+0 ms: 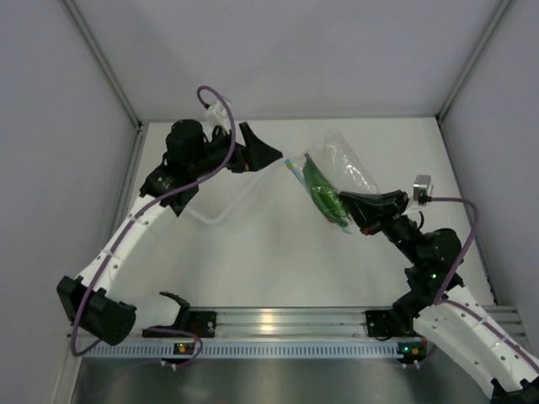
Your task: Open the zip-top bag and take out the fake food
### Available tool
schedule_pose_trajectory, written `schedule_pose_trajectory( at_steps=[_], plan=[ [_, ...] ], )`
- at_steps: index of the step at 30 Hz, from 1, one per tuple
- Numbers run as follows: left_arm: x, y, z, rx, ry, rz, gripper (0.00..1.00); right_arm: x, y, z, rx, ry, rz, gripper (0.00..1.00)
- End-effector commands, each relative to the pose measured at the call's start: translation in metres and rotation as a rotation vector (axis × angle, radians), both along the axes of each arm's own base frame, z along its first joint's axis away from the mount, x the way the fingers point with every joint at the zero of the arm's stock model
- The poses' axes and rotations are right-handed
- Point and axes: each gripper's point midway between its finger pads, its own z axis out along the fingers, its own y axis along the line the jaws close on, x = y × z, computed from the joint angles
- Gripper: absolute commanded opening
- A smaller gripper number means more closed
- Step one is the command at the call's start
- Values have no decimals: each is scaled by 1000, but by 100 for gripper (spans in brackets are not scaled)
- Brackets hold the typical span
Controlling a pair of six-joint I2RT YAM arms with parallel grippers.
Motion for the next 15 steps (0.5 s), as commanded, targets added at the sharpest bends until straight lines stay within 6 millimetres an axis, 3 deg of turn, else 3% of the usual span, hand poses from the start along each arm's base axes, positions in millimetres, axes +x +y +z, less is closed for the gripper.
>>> schedule_pose_trajectory(
  at_steps=[1,2,3,4,5,6,7,8,10,12,13,15],
  plan=[
    [-3,26,47,-118,-224,141,98,-13,-15,45,155,-45,-11,0],
    [-11,29,37,-140,-235,138,98,-15,-17,48,174,-45,-6,0],
    [-17,28,51,-198,-305,116,98,-18,-19,52,193,-49,0,0],
    [-29,23,50,-253,-330,60,98,-24,-20,60,218,-55,24,0],
    [-36,20,37,-253,-295,25,98,-26,-21,61,229,-49,31,0],
    [-45,18,50,-314,-351,-14,98,-30,-21,65,254,-37,52,0],
    [-51,16,49,-332,-365,-43,98,-33,-23,68,269,-40,61,0],
    [-56,14,35,-337,-355,-68,98,-38,-25,72,287,-47,72,0],
    [-71,13,46,-398,-423,-127,98,-45,-27,79,315,-43,102,0],
    [-82,10,41,-434,-417,-190,98,-53,-27,87,334,-45,142,0],
    [-90,10,52,-469,-474,-220,98,-56,-26,90,340,-44,158,0],
    [-99,5,50,-499,-465,-274,98,-65,-25,99,366,-49,216,0]
  ],
)
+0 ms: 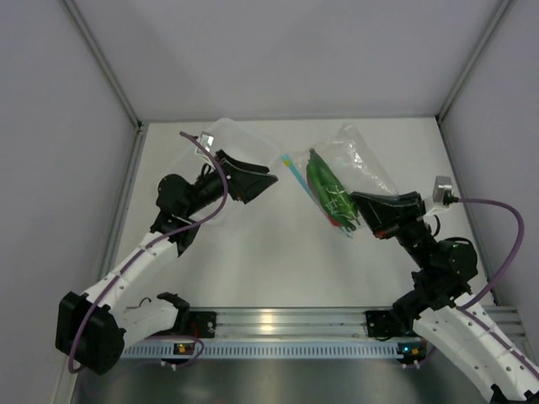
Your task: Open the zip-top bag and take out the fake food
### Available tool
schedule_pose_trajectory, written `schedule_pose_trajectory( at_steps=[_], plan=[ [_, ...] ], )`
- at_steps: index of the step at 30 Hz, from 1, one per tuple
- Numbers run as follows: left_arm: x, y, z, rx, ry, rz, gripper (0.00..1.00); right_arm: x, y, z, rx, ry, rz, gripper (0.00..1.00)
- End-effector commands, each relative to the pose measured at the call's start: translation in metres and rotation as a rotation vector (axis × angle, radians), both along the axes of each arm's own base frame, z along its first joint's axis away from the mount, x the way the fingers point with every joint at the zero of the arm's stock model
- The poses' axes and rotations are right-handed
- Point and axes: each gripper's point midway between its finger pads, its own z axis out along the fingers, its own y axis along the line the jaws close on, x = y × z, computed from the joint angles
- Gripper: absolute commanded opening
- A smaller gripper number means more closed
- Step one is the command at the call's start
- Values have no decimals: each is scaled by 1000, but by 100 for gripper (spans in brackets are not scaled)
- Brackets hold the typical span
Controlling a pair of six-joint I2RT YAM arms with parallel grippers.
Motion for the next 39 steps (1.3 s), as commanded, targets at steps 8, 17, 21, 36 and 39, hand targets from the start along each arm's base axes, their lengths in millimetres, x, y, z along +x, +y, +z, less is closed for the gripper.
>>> schedule_pose_trajectory(
  at_steps=[8,17,21,36,39],
  plan=[
    [-69,-18,74,-240,-337,-195,92,-44,-12,64,194,-131,150,0],
    [-63,-37,67,-300,-244,-150,71,-47,-17,63,240,-161,149,0],
    [-65,-40,67,-345,-228,-170,70,-50,-16,66,254,-163,182,0],
    [-85,-47,88,-425,-301,-242,63,-37,-15,53,238,-136,129,0],
    [-85,-46,89,-430,-301,-231,63,-37,-12,52,235,-134,149,0]
  ],
)
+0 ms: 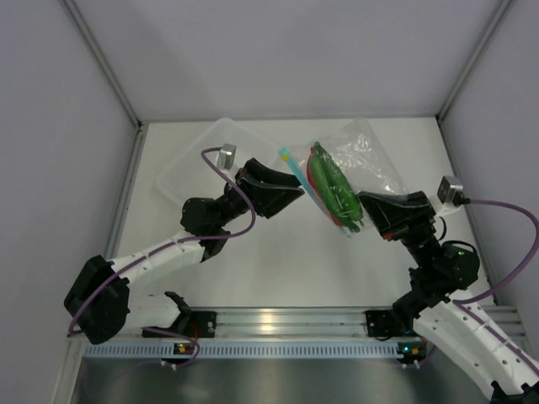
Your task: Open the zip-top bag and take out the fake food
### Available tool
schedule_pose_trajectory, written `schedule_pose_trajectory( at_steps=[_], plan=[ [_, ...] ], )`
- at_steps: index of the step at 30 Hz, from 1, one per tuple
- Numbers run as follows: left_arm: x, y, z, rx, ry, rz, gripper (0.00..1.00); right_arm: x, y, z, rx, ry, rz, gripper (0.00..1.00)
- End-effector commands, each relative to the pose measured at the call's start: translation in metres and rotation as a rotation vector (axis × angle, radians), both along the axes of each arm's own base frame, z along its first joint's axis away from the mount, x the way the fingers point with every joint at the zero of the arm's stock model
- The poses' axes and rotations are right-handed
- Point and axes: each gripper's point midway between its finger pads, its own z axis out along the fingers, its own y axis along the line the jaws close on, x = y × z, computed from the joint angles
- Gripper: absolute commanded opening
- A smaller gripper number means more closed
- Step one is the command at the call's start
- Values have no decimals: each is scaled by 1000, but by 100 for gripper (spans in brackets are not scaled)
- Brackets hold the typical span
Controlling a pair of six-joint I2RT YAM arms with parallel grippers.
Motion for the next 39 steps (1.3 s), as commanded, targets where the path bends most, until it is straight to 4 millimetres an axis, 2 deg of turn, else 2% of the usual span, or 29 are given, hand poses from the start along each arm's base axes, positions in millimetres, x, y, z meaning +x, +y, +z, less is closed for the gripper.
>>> schedule_pose_trajectory(
  at_steps=[1,8,11,12,18,20,25,28,29,30,31,32,33,34,35,36,37,38,39],
  plan=[
    [-17,17,40,-121,-120,16,63,-12,-1,13,30,-74,26,0],
    [-17,19,48,-142,-123,24,62,-19,-1,19,43,-93,57,0],
    [-16,19,53,-151,-130,26,56,-19,1,18,41,-92,70,0],
    [-16,20,57,-161,-135,31,49,-19,2,16,37,-90,74,0],
    [-15,23,63,-178,-135,43,41,-16,3,8,29,-74,71,0],
    [-15,22,63,-177,-131,39,33,-14,4,5,30,-64,72,0],
    [-12,20,60,-172,-126,41,0,-13,4,2,29,-60,71,0],
    [-11,19,59,-160,-136,51,0,-12,5,-4,5,-64,49,2],
    [-11,19,60,-147,-138,47,0,-7,8,-13,-31,-36,37,14],
    [-7,12,52,-89,-113,42,0,-6,6,-17,-75,-52,-11,32],
    [1,10,48,-33,-126,72,0,0,6,-24,-120,-27,-55,60],
    [-2,10,58,0,-166,75,0,7,4,-32,-169,6,-106,68],
    [10,3,40,120,-162,114,0,21,-6,-52,-276,87,-222,74],
    [12,1,36,165,-174,126,0,26,-13,-59,-321,112,-281,75],
    [10,3,37,198,-191,131,0,30,-22,-70,-369,149,-342,76],
    [11,4,44,259,-226,137,0,33,-55,-65,-376,191,-510,76],
    [19,3,31,309,-204,149,0,38,-53,-93,-471,252,-512,76],
    [20,5,30,353,-207,145,0,33,-68,-86,-469,267,-566,76],
    [20,8,42,385,-295,159,0,38,-83,-110,-548,363,-642,75]
  ],
)
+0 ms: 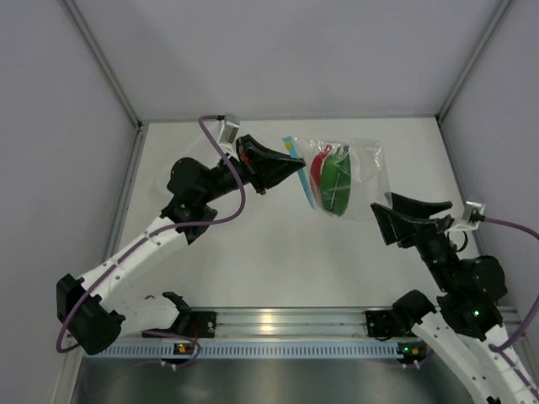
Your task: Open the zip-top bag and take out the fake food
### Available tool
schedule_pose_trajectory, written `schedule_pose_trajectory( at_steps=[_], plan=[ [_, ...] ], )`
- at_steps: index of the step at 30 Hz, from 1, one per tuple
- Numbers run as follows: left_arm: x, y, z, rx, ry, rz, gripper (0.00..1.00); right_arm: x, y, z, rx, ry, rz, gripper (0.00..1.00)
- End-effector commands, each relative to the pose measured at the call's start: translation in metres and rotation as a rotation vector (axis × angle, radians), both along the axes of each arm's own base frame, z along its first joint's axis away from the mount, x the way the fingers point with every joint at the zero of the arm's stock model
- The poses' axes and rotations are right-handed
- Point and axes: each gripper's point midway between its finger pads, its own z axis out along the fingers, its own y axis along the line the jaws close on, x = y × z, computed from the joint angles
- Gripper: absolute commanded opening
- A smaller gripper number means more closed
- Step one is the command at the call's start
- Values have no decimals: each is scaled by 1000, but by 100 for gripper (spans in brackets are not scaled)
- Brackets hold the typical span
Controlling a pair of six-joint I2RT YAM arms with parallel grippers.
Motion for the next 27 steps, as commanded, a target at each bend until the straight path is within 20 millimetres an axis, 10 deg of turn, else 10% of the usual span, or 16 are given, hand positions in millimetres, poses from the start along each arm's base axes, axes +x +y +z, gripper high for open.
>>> schedule_pose_trajectory(
  at_steps=[1,4,20,27],
  plan=[
    [2,9,-12,274,-81,28,0,17,-55,-62,-269,240,-329,76],
    [8,8,-30,438,-106,22,0,6,-62,-55,-330,225,-336,76],
    [-41,7,-105,693,-185,-288,0,-35,55,-29,-732,-42,393,79],
    [-77,-5,-124,713,-211,-393,0,-54,76,-5,-781,-286,579,79]
  ],
)
